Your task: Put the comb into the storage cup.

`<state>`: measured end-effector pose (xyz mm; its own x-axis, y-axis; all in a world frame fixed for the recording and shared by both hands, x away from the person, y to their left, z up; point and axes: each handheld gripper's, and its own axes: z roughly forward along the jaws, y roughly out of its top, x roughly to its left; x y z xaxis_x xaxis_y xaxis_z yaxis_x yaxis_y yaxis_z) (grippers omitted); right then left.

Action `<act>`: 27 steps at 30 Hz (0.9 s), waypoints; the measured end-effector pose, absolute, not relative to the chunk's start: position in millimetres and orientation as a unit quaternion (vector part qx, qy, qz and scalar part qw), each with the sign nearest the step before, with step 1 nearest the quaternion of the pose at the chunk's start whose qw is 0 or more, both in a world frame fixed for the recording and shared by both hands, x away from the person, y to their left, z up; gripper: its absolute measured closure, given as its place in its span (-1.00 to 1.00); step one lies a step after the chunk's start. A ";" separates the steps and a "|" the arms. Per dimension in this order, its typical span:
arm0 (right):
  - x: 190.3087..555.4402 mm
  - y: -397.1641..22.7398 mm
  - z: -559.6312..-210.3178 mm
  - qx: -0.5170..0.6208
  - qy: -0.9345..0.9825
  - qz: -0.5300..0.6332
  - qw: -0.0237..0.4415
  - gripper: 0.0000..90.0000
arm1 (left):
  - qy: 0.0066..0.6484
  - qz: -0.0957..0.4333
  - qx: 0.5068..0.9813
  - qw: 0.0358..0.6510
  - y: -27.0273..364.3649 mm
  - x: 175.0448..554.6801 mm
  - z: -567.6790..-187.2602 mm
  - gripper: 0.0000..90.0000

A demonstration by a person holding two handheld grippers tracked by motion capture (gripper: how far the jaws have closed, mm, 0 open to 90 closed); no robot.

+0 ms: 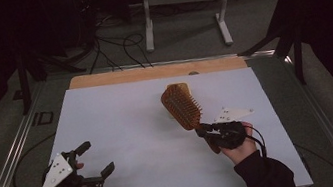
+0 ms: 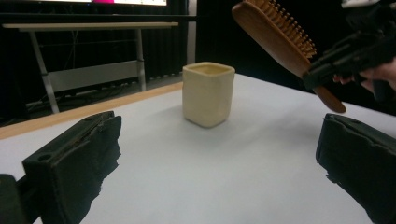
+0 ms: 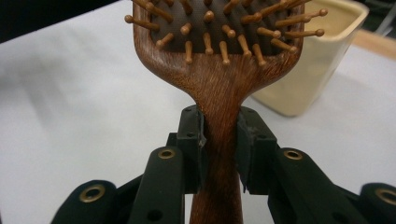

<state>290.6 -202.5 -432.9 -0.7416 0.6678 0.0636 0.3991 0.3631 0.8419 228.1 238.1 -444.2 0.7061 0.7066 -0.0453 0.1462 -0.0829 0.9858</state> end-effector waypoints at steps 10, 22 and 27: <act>289.6 -204.9 -432.5 0.328 0.808 0.463 0.159 0.63 | 0.310 0.213 0.696 0.612 218.3 241.1 -407.9 -1.00; 290.9 -203.1 -436.9 0.330 0.811 0.456 0.158 0.63 | 0.336 0.185 0.705 0.596 178.9 267.2 -372.9 -1.00; 291.8 -202.5 -437.9 0.332 0.812 0.453 0.156 0.63 | 0.348 0.175 0.717 0.579 160.4 276.2 -364.1 -1.00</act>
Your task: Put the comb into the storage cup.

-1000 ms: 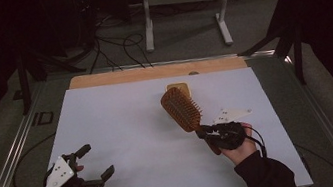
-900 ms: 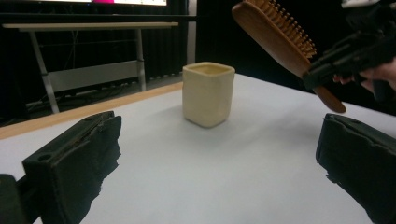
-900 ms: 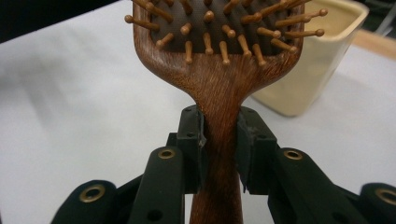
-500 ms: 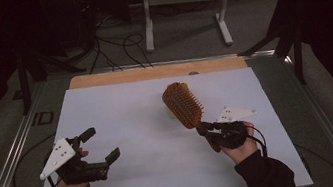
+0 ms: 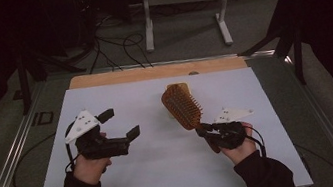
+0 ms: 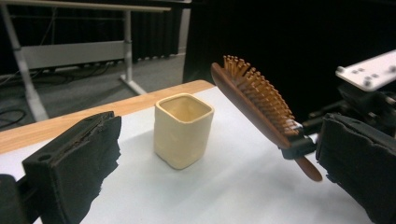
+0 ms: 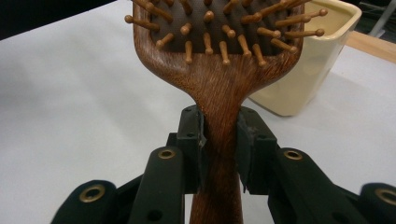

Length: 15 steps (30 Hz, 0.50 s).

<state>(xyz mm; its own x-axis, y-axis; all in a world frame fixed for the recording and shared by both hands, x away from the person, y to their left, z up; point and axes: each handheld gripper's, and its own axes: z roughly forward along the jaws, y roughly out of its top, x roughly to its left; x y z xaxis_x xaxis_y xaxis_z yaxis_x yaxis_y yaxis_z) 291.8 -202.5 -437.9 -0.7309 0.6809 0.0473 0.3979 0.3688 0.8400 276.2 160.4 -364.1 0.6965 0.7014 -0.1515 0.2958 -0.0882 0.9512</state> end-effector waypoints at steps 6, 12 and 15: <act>291.9 -201.7 -438.1 0.333 0.812 0.451 0.161 0.63 | 0.365 0.137 0.717 0.578 139.7 289.9 -359.3 -1.00; 291.9 -201.9 -437.2 0.335 0.810 0.454 0.159 0.63 | 0.387 0.103 0.711 0.578 119.6 303.1 -360.1 -1.00; 291.8 -201.6 -436.9 0.334 0.810 0.454 0.160 0.63 | 0.386 0.093 0.712 0.579 108.2 308.3 -360.4 -1.00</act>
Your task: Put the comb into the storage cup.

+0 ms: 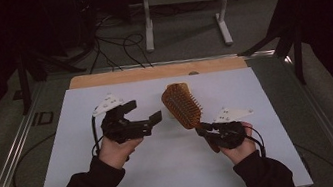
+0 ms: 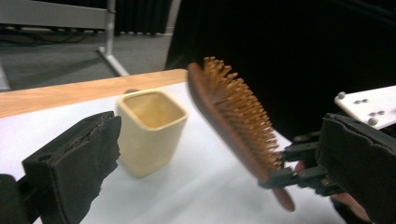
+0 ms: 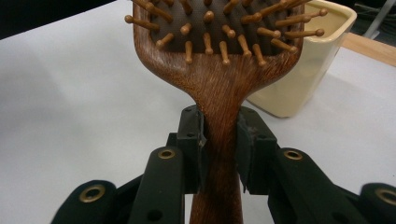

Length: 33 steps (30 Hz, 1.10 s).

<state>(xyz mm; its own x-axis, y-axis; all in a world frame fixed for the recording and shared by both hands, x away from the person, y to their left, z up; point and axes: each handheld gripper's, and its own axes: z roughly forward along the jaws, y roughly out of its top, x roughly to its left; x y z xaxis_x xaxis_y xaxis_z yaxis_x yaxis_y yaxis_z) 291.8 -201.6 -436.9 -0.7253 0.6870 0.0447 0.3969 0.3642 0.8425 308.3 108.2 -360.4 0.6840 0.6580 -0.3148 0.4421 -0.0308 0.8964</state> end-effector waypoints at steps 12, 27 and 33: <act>290.5 -202.0 -434.3 0.334 0.808 0.457 0.162 0.63 | 0.410 0.041 0.695 0.590 76.2 329.0 -361.8 -1.00; 289.7 -199.7 -433.8 0.329 0.810 0.458 0.163 0.63 | 0.456 -0.021 0.679 0.575 46.6 349.1 -373.5 -0.89; 289.4 -199.7 -433.3 0.326 0.810 0.459 0.163 0.63 | 0.460 -0.016 0.680 0.570 36.7 349.1 -376.8 -0.57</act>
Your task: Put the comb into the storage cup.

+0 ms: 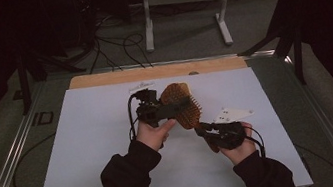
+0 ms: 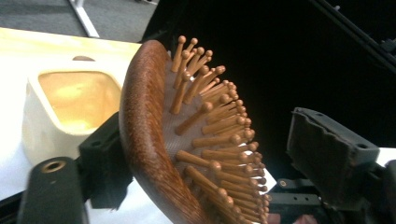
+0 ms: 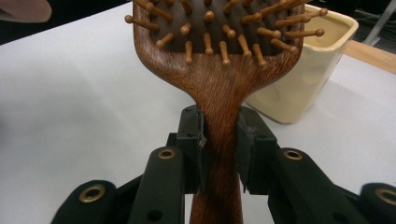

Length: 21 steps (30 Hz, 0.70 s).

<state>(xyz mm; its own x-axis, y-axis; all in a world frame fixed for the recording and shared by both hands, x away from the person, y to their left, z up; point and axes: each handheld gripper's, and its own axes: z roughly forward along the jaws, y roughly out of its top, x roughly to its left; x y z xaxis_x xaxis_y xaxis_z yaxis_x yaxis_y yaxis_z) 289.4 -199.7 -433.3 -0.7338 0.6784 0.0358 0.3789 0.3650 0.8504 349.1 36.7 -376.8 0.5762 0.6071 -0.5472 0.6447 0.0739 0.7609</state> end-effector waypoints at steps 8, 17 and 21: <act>290.3 -202.0 -433.2 0.332 0.807 0.460 0.164 0.63 | 0.471 -0.023 0.665 0.580 39.3 353.4 -382.9 -0.16; 290.0 -201.8 -434.1 0.334 0.807 0.457 0.171 0.63 | 0.461 -0.035 0.659 0.593 39.3 352.9 -379.7 0.06; 290.9 -201.6 -436.6 0.334 0.806 0.459 0.168 0.63 | 0.440 -0.022 0.676 0.591 34.5 349.3 -372.9 0.14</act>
<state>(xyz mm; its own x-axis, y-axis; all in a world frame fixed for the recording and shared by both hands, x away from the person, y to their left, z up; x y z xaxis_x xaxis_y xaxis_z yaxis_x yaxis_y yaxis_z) 290.9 -201.6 -436.6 -0.7208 0.6921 0.0364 0.3842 0.3553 0.8521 349.3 34.5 -372.9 0.6113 0.5683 -0.5508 0.6215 0.0862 0.7787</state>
